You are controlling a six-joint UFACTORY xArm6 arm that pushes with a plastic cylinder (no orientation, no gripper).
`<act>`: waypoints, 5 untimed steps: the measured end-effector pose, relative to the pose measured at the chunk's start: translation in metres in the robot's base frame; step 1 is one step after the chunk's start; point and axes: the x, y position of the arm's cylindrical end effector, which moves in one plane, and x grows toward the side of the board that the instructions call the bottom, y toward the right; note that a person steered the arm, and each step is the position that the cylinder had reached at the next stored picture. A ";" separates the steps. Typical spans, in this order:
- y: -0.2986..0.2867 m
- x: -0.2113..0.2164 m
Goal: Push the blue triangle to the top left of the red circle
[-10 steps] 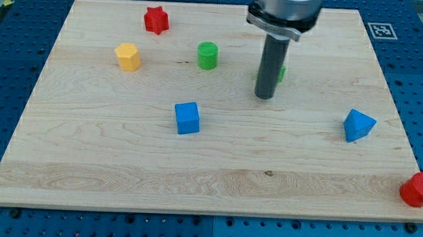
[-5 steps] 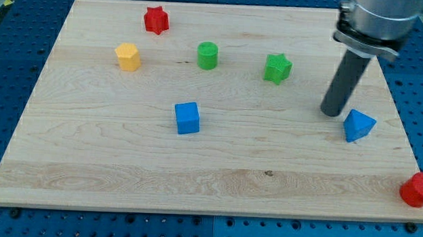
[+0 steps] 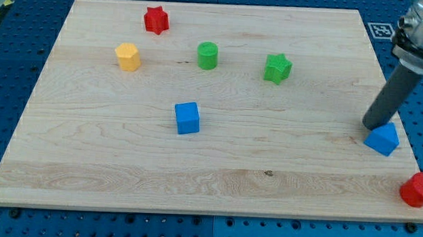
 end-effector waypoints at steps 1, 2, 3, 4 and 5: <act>0.000 0.015; 0.001 0.018; 0.004 0.029; 0.004 0.025; -0.020 -0.005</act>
